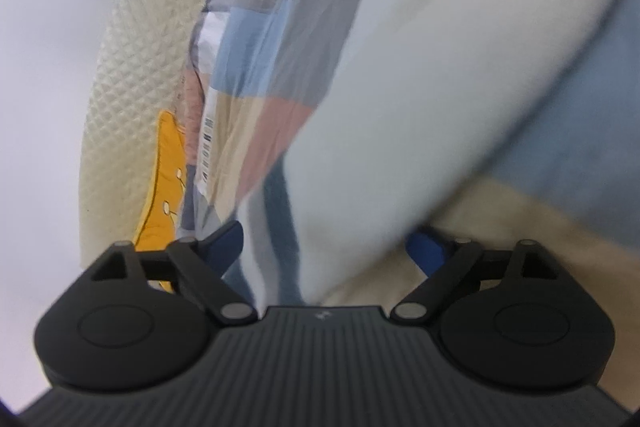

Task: Fold large clothes
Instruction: 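Grasp the sweater's sleeve cuff with the right gripper and lift it, then carry the sleeve across the sweater body with the right gripper and release, then move the left gripper to the cuff of the other sleeve, then grasp the other sleeve cuff with the left gripper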

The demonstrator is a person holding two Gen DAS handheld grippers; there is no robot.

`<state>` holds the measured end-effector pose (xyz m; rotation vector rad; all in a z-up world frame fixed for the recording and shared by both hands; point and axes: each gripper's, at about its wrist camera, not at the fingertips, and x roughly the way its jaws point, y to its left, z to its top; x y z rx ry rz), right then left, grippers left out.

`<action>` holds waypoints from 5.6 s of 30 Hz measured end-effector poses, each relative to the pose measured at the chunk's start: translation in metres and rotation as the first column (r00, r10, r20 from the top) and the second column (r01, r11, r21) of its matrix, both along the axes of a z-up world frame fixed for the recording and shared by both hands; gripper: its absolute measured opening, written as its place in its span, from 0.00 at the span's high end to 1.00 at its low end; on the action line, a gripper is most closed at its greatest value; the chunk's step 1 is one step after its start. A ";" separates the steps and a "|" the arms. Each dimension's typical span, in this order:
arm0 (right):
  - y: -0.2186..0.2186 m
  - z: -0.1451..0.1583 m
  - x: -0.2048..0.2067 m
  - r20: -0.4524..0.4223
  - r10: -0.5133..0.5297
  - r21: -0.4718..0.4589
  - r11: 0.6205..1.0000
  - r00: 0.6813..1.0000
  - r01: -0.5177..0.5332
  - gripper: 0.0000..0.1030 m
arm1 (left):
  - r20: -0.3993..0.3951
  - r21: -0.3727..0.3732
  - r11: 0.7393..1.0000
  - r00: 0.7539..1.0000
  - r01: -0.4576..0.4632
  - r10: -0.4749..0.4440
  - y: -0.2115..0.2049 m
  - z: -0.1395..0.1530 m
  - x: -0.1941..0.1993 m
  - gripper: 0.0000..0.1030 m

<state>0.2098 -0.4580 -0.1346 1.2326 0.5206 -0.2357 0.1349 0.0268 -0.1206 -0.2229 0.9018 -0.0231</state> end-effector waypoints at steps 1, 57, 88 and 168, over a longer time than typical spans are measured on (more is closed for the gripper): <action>-0.001 -0.001 0.001 0.008 -0.012 0.002 1.000 1.000 0.012 0.13 | 0.000 -0.001 1.000 1.000 -0.001 0.001 0.000 0.000 0.000 0.38; 0.238 0.295 0.006 0.148 0.502 -0.956 0.292 0.852 -0.006 0.90 | 0.087 -0.308 0.940 0.980 -0.145 0.179 0.111 0.047 0.002 0.28; 0.418 0.091 -0.120 -0.286 0.813 -0.876 -0.006 0.508 -0.483 0.46 | 0.213 -0.351 0.936 0.970 -0.040 0.121 0.117 0.058 -0.020 0.29; 0.329 0.067 -0.086 -0.090 0.697 -0.666 0.488 0.711 -0.564 0.46 | -0.172 -0.377 0.546 0.636 -0.748 0.752 0.306 0.041 0.004 0.35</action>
